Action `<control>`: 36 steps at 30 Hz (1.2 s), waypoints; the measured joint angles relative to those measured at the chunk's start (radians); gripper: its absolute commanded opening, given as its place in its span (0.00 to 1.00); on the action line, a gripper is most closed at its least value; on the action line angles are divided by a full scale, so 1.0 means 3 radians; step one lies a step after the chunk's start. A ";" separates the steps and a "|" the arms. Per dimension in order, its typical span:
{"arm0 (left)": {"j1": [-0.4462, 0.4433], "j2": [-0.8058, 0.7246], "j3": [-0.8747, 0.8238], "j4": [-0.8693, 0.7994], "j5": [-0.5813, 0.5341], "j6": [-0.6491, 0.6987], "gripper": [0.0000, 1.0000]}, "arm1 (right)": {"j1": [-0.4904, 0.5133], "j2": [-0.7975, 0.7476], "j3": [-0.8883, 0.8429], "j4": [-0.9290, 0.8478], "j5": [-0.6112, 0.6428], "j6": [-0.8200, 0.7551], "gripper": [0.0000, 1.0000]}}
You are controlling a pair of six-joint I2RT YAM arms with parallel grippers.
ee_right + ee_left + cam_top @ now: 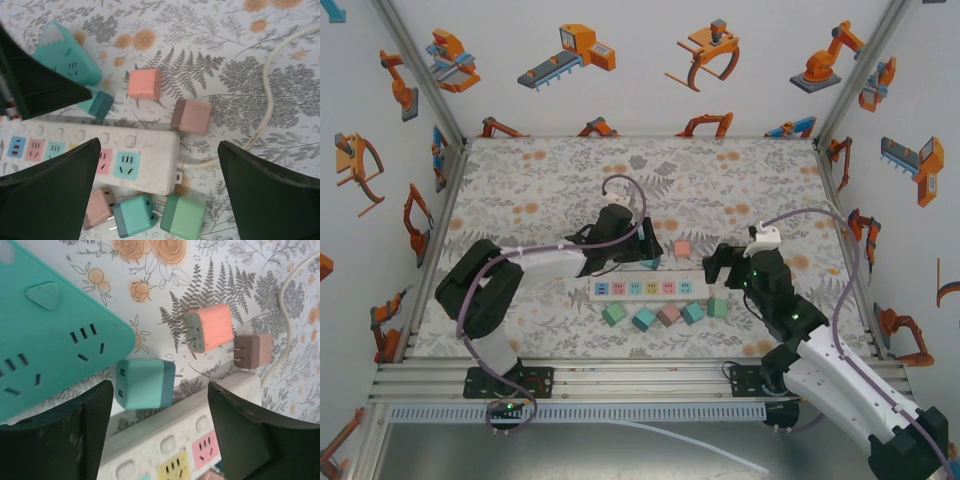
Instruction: Pull the plug off the socket
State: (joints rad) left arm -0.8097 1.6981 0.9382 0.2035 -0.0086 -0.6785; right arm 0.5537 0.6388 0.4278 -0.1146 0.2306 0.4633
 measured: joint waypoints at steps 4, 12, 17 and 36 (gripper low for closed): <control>-0.0033 -0.0479 0.0008 -0.0365 -0.0262 0.0429 0.78 | -0.0006 0.0103 0.0112 -0.0001 0.0364 -0.0146 1.00; -0.0161 -0.1582 -0.0336 -0.0682 -0.1091 0.1274 0.79 | -0.0468 0.0621 0.0137 0.0108 0.1035 -0.0533 1.00; -0.0158 -0.2211 -0.0782 -0.0758 -0.1672 0.1617 0.80 | -0.1068 0.1088 0.0137 0.0262 0.1072 -0.0600 0.99; 0.0130 -0.3170 -0.2079 -0.0318 -0.3220 0.2295 0.96 | -0.1450 0.2806 0.0192 0.2019 0.0299 -0.1462 0.91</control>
State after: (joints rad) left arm -0.7708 0.7471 0.3145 0.1081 -0.9745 0.0101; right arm 0.1188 1.4807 0.4854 0.4911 0.3202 0.0246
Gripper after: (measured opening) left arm 0.941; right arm 0.904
